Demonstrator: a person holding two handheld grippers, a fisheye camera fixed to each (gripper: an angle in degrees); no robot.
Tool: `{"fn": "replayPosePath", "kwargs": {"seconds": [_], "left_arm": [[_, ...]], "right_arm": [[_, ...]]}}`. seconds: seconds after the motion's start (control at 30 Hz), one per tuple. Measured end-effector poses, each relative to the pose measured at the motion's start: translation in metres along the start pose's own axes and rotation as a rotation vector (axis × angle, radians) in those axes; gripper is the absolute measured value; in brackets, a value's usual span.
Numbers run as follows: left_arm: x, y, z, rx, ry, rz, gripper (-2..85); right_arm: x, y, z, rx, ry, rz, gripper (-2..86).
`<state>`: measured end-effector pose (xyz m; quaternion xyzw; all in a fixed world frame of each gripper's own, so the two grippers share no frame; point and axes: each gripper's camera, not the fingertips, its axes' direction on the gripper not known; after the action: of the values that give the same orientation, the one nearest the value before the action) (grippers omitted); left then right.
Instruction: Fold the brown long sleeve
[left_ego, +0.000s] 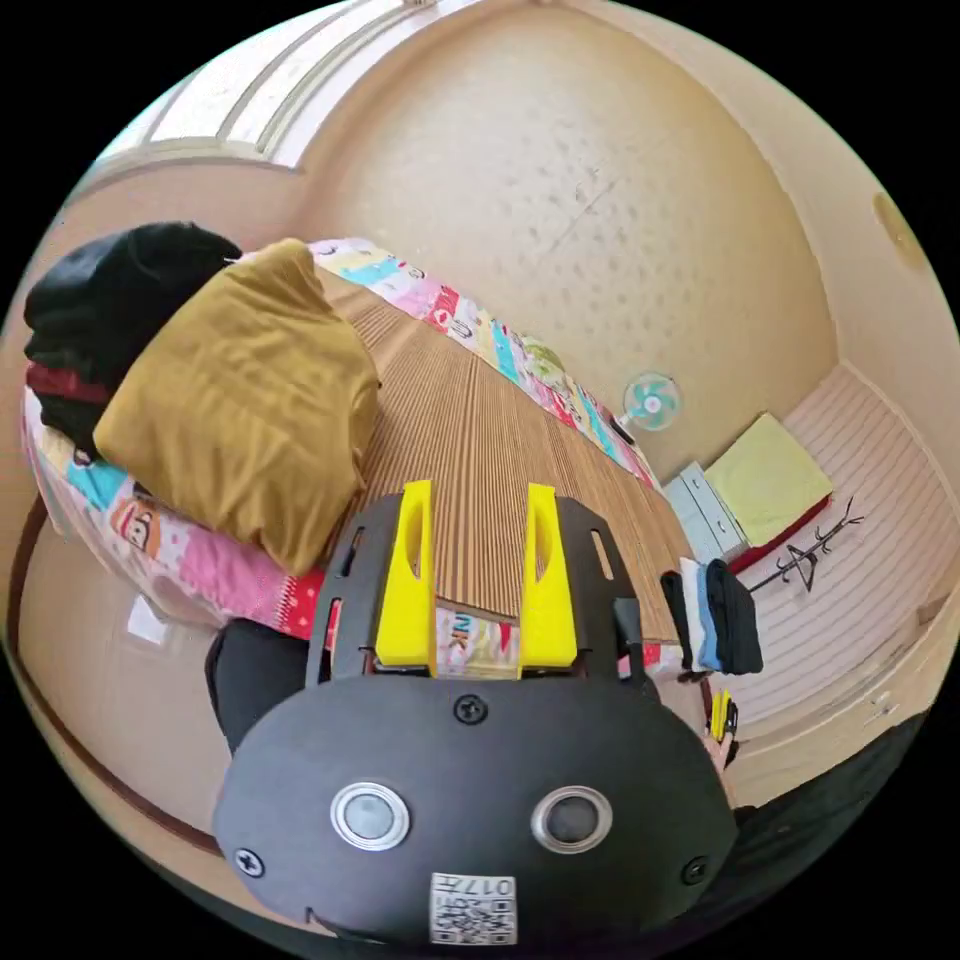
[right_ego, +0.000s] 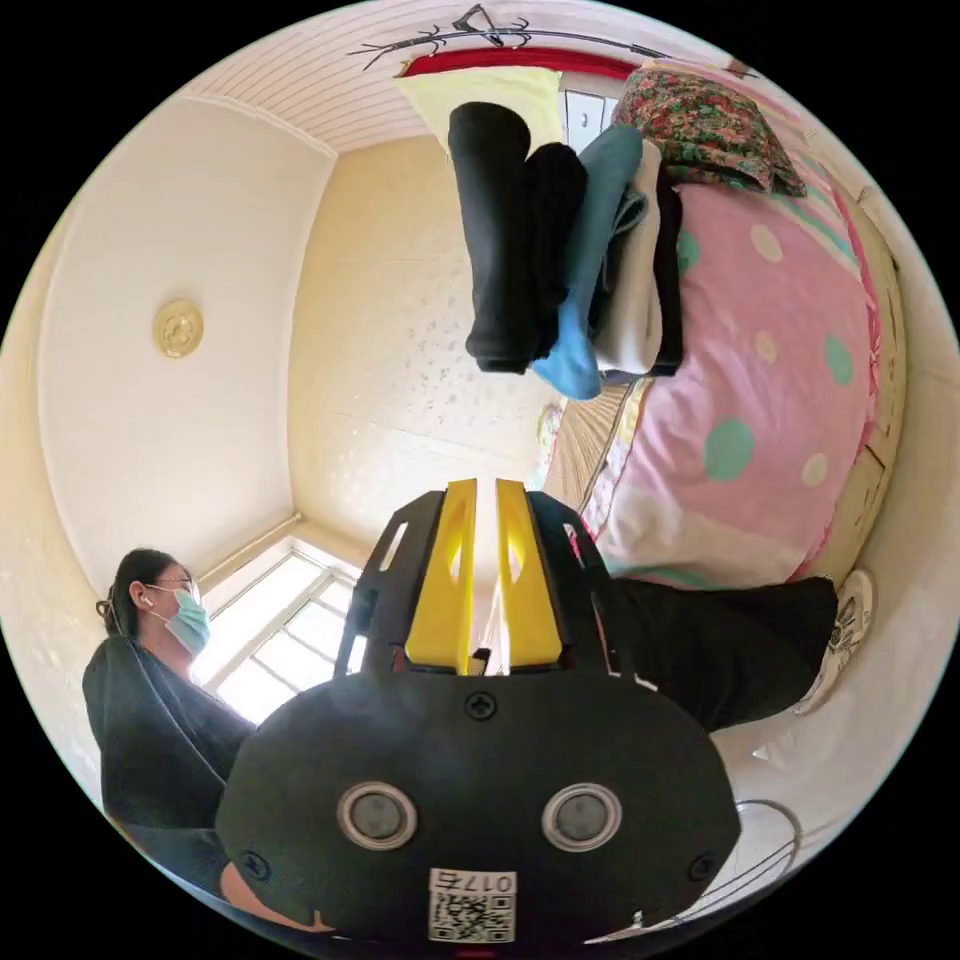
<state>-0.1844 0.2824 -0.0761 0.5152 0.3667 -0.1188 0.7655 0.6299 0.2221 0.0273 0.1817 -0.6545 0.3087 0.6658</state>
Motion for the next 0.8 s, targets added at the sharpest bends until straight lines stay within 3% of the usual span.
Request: {"fn": "replayPosePath", "kwargs": {"seconds": [0.07, 0.13, 0.17, 0.27, 0.33, 0.47, 0.6, 0.67, 0.8], "left_arm": [[-0.005, -0.022, 0.021, -0.024, -0.154, 0.04, 14.4], [-0.018, -0.029, 0.079, -0.173, -0.278, 0.072, 13.3], [-0.035, -0.019, 0.13, -0.327, -0.301, 0.075, 11.9], [-0.027, 0.01, 0.156, -0.281, -0.281, 0.145, 4.2], [-0.018, 0.012, 0.168, -0.346, -0.234, 0.131, 1.4], [0.012, 0.002, 0.175, -0.377, 0.227, 0.116, -0.3], [0.108, 0.028, 0.153, -0.383, 0.667, 0.35, -0.6], [0.14, 0.055, 0.153, -0.419, 0.83, 0.381, -0.7], [0.167, 0.126, 0.186, -0.555, 1.145, 0.255, -0.6]], "right_arm": [[0.002, 0.009, 0.024, -0.04, -0.072, -0.031, 1.9], [0.004, 0.015, 0.047, -0.085, -0.103, -0.042, 1.2], [0.007, 0.019, 0.06, -0.104, -0.084, -0.017, 0.9], [0.008, 0.03, 0.083, -0.155, -0.081, -0.02, 0.6], [0.001, 0.036, 0.088, -0.166, -0.069, -0.054, 0.5], [-0.022, 0.04, 0.1, -0.231, -0.004, -0.163, 0.6], [-0.032, 0.049, 0.145, -0.471, 0.126, -0.247, 1.7], [-0.026, 0.059, 0.173, -0.591, 0.17, -0.219, 3.3], [0.008, 0.098, 0.241, -0.824, 0.147, -0.078, 10.0]]}}
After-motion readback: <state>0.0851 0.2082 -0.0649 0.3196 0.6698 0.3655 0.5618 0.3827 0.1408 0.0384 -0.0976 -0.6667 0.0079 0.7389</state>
